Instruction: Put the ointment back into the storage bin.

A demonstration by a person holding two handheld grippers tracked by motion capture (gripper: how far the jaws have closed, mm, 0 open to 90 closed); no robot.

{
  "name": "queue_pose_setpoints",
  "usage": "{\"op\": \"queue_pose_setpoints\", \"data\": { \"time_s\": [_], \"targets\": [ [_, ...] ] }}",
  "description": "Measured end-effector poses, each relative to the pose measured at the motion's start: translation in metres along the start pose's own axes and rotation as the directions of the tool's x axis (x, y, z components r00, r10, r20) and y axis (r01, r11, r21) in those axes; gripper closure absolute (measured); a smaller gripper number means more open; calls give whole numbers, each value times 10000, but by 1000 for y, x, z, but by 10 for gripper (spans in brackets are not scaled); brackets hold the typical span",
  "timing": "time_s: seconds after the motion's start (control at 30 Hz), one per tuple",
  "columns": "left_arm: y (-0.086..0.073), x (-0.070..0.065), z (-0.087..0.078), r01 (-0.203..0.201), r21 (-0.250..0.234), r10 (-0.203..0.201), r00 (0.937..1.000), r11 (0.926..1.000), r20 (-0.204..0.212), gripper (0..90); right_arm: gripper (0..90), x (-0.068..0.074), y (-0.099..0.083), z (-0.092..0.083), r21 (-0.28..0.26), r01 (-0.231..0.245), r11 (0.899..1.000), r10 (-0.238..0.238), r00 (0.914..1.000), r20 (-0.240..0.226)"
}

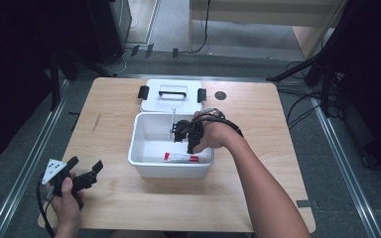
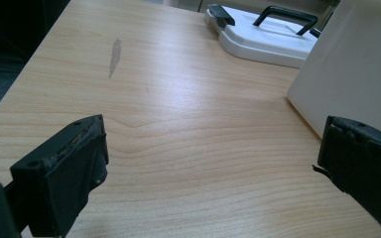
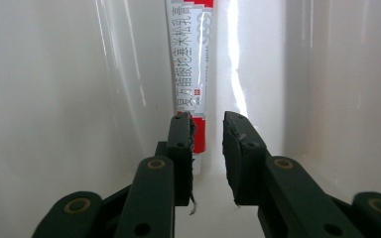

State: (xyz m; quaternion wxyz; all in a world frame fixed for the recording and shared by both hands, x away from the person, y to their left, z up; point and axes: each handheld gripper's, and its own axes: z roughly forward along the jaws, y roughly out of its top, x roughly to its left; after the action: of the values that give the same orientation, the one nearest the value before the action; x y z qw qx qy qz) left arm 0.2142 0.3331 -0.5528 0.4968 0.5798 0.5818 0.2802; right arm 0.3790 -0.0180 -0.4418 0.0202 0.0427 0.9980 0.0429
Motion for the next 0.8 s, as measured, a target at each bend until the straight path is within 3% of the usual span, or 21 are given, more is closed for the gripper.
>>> {"op": "queue_pose_setpoints", "data": {
  "time_s": [0.27, 0.3, 0.47, 0.63, 0.8],
  "targets": [
    [0, -1, 0, 25, -27, -25, 10000, 10000, -18, 0, 793, 0, -6, -23, -577, -447, 9973, 448, 9990, -3],
    [0, -1, 0, -4, -22, 4, 10000, 10000, -24, 0, 797, -1, -9, -31, -782, -686, 9946, 685, 9976, -40],
    [0, -1, 0, 8, -24, -8, 10000, 10000, -11, 0, 797, -3, -19, -47, -1175, -978, 9882, 981, 9952, -27],
    [0, -1, 0, -17, -22, 17, 10000, 10000, -39, 0, 768, -3, -39, -68, -1678, -1719, 9707, 1721, 9850, -138],
    [0, -1, 0, -37, -7, 37, 10000, 10000, -42, 0, 741, -2, -54, -80, -1814, -2120, 9603, 2127, 9770, -159]
  ]
}}
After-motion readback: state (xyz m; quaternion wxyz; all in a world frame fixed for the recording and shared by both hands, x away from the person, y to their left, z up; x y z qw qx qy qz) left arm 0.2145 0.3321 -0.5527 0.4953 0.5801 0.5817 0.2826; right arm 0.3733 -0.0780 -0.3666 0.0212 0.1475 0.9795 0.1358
